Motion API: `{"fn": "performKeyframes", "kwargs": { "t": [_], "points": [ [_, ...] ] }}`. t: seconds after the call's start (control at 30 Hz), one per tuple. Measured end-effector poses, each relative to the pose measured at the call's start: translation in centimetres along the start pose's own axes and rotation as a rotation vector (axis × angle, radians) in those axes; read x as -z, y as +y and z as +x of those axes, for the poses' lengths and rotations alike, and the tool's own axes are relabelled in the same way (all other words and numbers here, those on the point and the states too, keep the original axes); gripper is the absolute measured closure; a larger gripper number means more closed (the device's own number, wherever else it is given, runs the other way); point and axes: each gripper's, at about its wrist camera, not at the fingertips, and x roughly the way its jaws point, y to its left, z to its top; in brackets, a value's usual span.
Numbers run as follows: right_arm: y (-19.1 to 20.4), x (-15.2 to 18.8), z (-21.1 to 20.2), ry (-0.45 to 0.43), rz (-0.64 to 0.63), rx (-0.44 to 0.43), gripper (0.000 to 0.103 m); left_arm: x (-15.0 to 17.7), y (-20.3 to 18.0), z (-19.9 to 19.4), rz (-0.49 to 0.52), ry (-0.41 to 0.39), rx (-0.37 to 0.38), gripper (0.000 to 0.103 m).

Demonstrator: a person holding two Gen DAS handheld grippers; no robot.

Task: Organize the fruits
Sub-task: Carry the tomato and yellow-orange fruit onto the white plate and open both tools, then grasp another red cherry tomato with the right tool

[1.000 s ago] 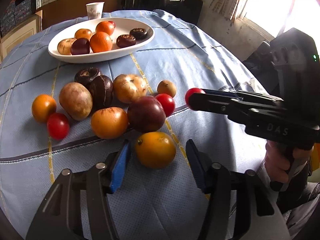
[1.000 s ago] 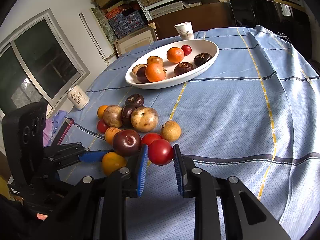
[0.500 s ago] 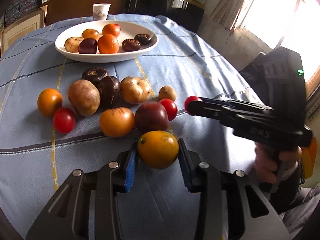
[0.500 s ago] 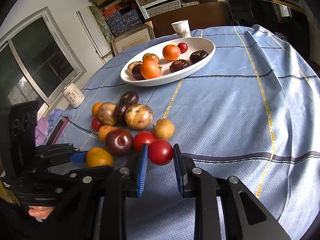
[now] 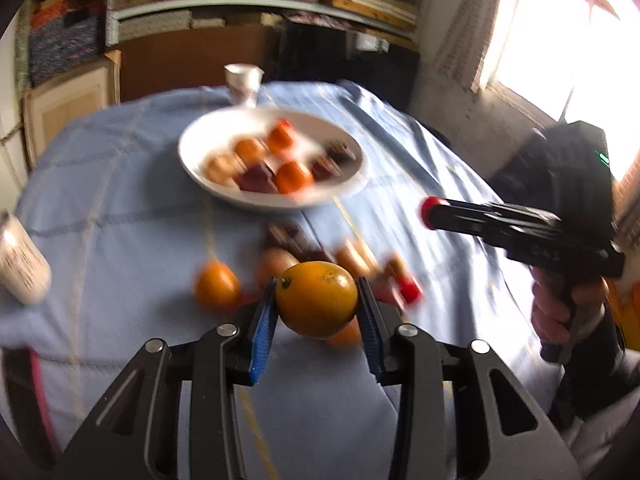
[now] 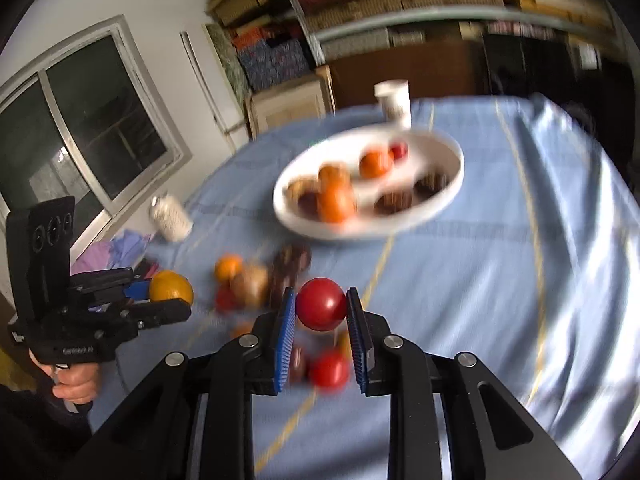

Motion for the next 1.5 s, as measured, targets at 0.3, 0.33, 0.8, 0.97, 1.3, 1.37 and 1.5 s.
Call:
{"fn": "performKeyframes", "kwargs": {
  "t": [0.3, 0.33, 0.8, 0.97, 1.3, 1.37, 1.5],
  "points": [
    [-2.2, -5.2, 7.1, -0.025, 0.021, 0.104, 0.077, -10.6, 5.8, 6.9, -0.12, -0.015, -0.133, 0.066],
    [-2.6, -5.5, 8.0, -0.018, 0.03, 0.107, 0.077, -11.2, 6.2, 8.0, -0.128, -0.003, -0.146, 0.066],
    [-2.0, -5.8, 6.3, -0.084, -0.002, 0.107, 0.036, -11.8, 5.9, 4.9, -0.207, -0.101, -0.15, 0.007],
    [-1.5, -2.2, 3.8, -0.073, -0.037, 0.09, 0.036, -6.8, 4.1, 0.8, -0.198, -0.147, -0.187, 0.005],
    [-1.6, 4.6, 1.8, 0.032, -0.02, 0.074, 0.036, 5.7, 0.7, 0.7, -0.121, -0.064, -0.131, 0.005],
    [-1.4, 4.7, 1.6, 0.031, -0.028, 0.067, 0.036, 6.7, -0.2, 1.0, -0.093, -0.024, -0.084, 0.005],
    [-1.1, 4.9, 1.9, 0.056, -0.051, 0.059, 0.036, 6.9, -1.0, 0.5, -0.056, -0.051, -0.077, 0.005]
  ]
}}
